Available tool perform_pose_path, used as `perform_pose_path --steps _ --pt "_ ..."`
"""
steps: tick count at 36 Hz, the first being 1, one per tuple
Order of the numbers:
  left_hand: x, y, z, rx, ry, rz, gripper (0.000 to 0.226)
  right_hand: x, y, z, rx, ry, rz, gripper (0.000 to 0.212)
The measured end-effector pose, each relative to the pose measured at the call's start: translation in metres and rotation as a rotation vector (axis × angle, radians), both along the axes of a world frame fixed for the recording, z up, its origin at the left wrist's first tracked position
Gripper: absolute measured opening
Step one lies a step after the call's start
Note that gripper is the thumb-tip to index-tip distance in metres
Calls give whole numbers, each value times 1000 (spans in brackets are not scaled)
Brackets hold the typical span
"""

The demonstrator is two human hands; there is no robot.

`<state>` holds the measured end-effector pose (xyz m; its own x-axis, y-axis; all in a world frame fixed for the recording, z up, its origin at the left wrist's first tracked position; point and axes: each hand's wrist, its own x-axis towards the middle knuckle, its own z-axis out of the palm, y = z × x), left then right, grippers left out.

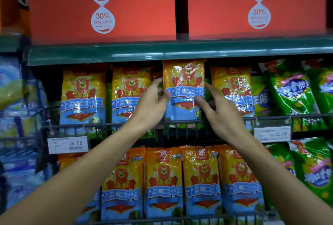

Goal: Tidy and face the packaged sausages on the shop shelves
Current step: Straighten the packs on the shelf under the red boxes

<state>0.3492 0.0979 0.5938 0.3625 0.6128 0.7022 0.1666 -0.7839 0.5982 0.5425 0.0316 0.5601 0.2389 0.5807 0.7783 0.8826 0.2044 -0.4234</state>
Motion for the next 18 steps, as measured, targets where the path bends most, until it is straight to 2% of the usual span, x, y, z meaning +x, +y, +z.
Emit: perform_pose_path --steps 3,7,13,15,18 --pt "-3 2 -2 17 58 26 32 1 1 -3 -26 -55 -72 73" --pt "-5 3 -7 49 227 101 15 1 1 -6 -142 -240 -254 73" --pt "-5 -2 -4 89 258 129 15 4 5 -8 -97 -251 -284 75" --pt "-5 3 -6 87 267 139 20 3 6 -10 -96 -264 -311 75" --pt "-3 7 -10 111 313 180 43 -1 4 -9 -134 -314 -374 73"
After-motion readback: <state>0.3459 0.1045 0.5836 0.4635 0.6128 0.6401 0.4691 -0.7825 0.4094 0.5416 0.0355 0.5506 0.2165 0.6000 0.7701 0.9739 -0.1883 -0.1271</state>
